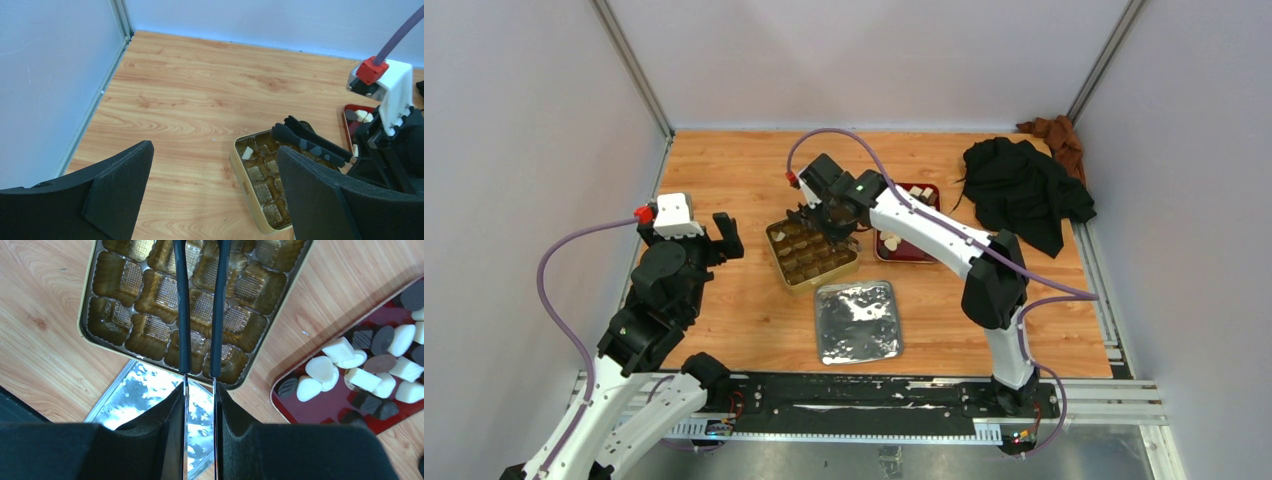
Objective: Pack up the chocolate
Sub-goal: Place the fake chocolate in the packing box.
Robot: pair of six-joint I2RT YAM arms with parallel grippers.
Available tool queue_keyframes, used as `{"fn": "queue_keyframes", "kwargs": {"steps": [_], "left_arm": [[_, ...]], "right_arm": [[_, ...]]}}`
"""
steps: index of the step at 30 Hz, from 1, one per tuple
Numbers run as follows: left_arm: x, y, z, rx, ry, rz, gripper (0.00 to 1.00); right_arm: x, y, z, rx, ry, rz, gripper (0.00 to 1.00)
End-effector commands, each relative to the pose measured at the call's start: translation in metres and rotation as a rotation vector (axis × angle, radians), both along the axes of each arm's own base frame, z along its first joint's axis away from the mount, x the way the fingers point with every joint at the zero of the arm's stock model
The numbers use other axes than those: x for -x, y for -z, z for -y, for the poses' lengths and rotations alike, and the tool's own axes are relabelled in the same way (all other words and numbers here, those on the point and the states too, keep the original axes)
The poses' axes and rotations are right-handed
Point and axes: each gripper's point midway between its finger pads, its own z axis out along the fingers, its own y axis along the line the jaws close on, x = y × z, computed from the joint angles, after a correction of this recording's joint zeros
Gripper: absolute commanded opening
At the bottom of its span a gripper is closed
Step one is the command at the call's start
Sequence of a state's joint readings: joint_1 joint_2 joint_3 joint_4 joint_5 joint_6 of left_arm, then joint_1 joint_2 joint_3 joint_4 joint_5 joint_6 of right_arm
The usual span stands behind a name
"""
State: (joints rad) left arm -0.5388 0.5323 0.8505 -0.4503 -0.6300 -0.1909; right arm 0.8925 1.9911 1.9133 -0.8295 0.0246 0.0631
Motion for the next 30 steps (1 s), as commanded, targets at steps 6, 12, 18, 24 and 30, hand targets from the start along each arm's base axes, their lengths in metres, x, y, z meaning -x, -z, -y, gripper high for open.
{"fn": "queue_keyframes", "kwargs": {"steps": [6,12,18,24,30], "left_arm": [[0.0,0.0,-0.003,0.007,-0.015,0.013,1.0],[-0.001,0.0,-0.002,0.008,-0.014,0.014,1.0],[-0.001,0.0,-0.002,0.007,-0.013,0.013,1.0],[-0.001,0.0,-0.002,0.007,-0.013,0.012,1.0],[-0.001,0.0,-0.003,0.006,-0.016,0.013,1.0]], "right_arm": [[0.008,0.009,-0.024,-0.009,-0.064,-0.03,0.18],[0.007,0.015,-0.022,0.01,-0.057,-0.029,0.18],[0.006,0.019,-0.022,0.018,-0.056,-0.031,0.21],[-0.001,0.022,-0.019,0.042,-0.032,-0.007,0.22],[-0.005,0.024,-0.019,0.053,-0.028,0.003,0.25]]}}
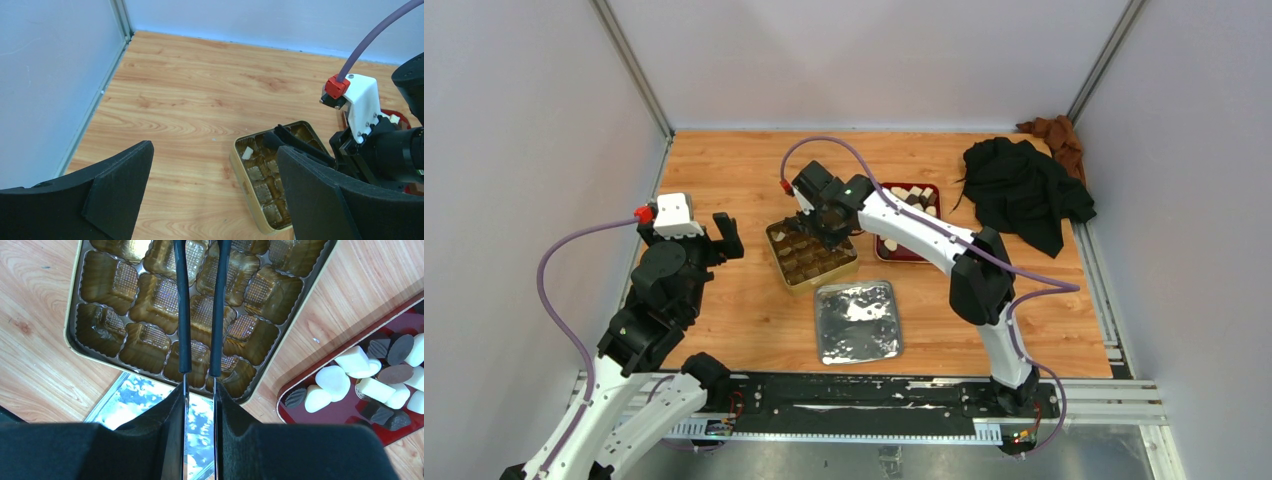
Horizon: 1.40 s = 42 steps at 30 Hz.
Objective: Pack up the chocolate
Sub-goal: Place the fake chocolate in the packing box.
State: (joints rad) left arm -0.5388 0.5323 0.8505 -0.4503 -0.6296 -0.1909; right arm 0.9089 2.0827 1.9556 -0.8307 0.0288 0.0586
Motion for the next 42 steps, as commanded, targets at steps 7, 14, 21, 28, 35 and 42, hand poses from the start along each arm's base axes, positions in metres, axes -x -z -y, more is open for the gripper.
{"fn": "queue_keyframes", "kwargs": {"steps": [7,14,21,28,35,42], "left_arm": [[0.0,0.0,-0.003,0.008,-0.017,0.015,1.0],[0.0,0.0,-0.003,0.007,-0.016,0.015,1.0],[0.0,-0.001,-0.003,0.008,-0.015,0.016,1.0],[0.0,-0.001,-0.003,0.008,-0.016,0.017,1.0],[0.0,-0.001,-0.004,0.009,-0.017,0.018,1.0],[0.0,-0.001,-0.003,0.01,-0.015,0.018,1.0]], "right_arm": [[-0.001,-0.004,-0.009,-0.003,-0.02,0.019,0.29],[0.0,-0.003,-0.009,-0.004,-0.023,0.012,0.33],[0.001,-0.003,-0.009,-0.004,-0.022,0.011,0.37],[0.001,-0.008,-0.006,-0.006,-0.016,0.021,0.36],[0.003,-0.022,0.005,-0.006,-0.003,0.052,0.34],[0.008,-0.036,0.03,0.016,0.031,0.094,0.34]]}}
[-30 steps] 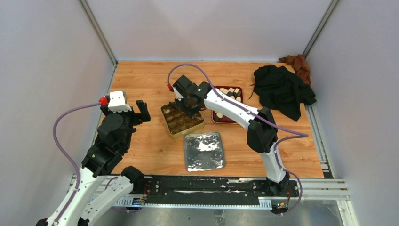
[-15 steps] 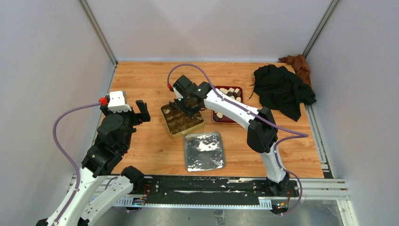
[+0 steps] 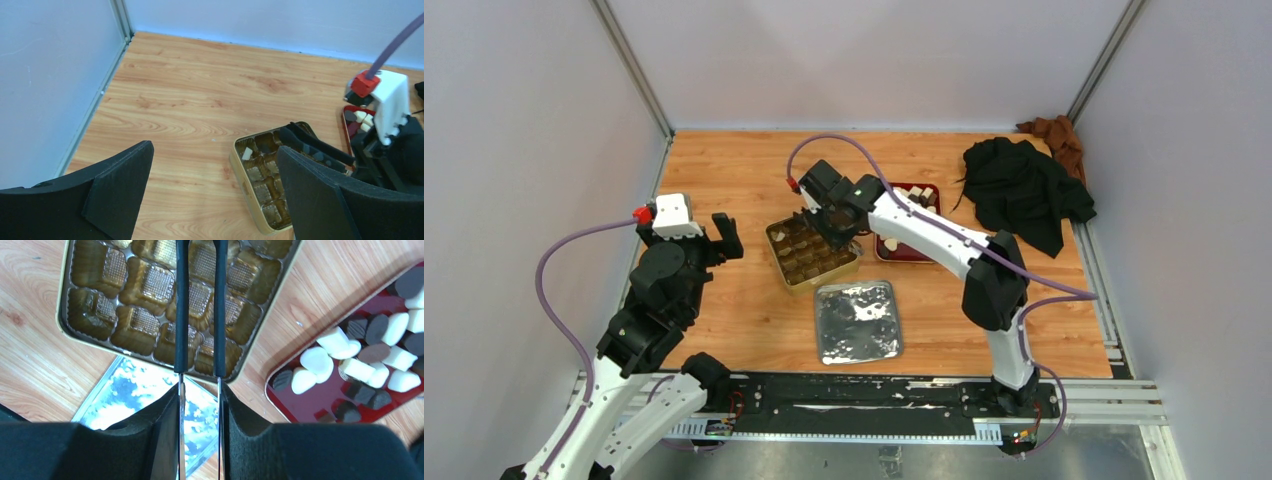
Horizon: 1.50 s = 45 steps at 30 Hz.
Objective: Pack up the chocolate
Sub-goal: Place the fake chocolate in the packing box, then pick up the fake chocolate from the plate.
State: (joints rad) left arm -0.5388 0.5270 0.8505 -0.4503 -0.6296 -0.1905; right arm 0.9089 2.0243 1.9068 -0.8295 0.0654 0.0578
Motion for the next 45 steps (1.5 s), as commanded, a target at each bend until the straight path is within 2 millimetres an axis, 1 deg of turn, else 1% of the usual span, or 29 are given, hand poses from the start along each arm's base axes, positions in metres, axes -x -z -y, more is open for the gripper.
{"fn": "queue_keyframes", "kwargs": {"steps": [1,4,11,16,25,28,35,45], "left_arm": [[-0.001,0.0,-0.002,0.007,-0.014,0.013,1.0],[-0.001,0.0,-0.002,0.008,-0.014,0.013,1.0],[-0.001,0.0,-0.002,0.008,-0.012,0.013,1.0],[-0.001,0.0,-0.002,0.009,-0.011,0.012,1.0],[-0.001,0.001,-0.001,0.006,-0.011,0.009,1.0],[-0.002,0.001,-0.001,0.006,-0.012,0.009,1.0],[-0.002,0.001,-0.001,0.005,-0.009,0.007,1.0],[-0.002,0.002,-0.001,0.004,-0.01,0.007,1.0]], "right_arm": [[0.007,-0.029,0.021,0.004,0.018,0.072,0.34],[0.012,-0.028,0.04,0.028,0.044,0.076,0.34],[0.02,-0.026,0.09,0.069,0.135,0.077,0.34],[0.028,-0.027,0.122,0.081,0.194,0.083,0.34],[0.038,-0.011,0.171,0.125,0.289,0.044,0.34],[0.042,-0.006,0.182,0.135,0.31,0.029,0.34],[0.055,0.01,0.198,0.162,0.333,-0.021,0.34],[0.063,0.023,0.199,0.169,0.322,-0.076,0.35]]}}
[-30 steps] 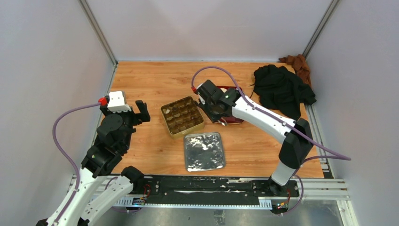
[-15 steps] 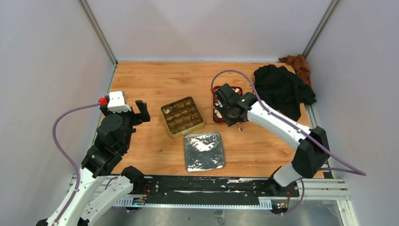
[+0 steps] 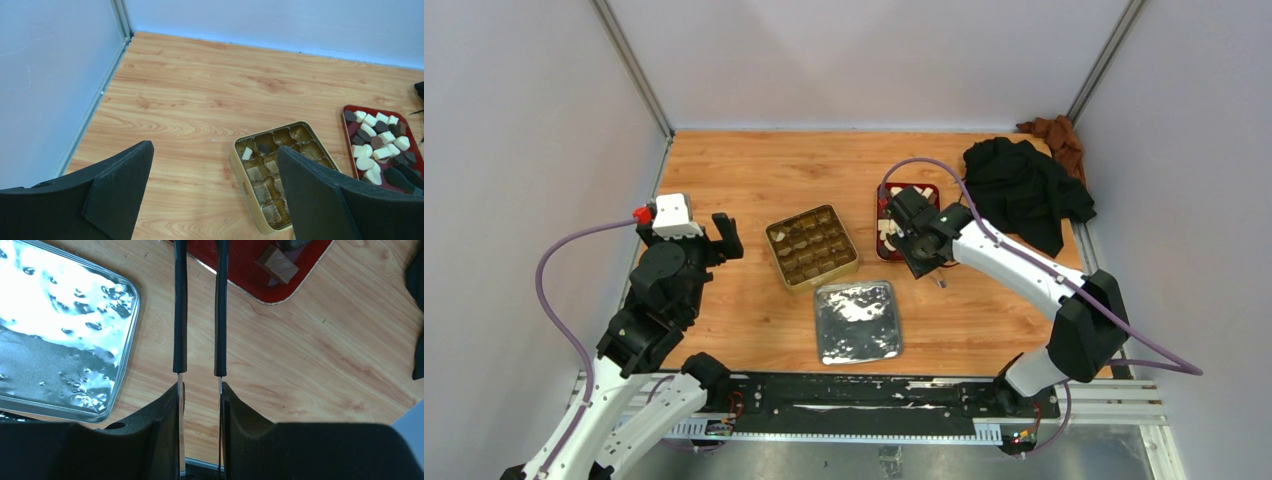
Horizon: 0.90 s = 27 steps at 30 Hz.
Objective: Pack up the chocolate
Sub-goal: Pick up the fake chocolate from the plate.
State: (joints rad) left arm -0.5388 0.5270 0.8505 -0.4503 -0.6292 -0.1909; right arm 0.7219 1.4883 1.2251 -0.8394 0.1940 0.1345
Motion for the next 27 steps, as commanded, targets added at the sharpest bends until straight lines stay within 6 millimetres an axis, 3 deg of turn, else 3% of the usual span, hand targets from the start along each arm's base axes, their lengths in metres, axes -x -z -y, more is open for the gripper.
{"fn": "queue_keyframes", "kwargs": {"steps": [1,27], "left_arm": [[-0.002,0.001,-0.001,0.004,-0.01,0.007,1.0],[-0.003,0.002,-0.001,0.0,-0.011,0.002,1.0]], "right_arm": [[0.008,0.005,0.007,0.003,0.015,-0.043,0.35],[-0.003,0.03,0.003,-0.013,0.024,-0.102,0.37]]}}
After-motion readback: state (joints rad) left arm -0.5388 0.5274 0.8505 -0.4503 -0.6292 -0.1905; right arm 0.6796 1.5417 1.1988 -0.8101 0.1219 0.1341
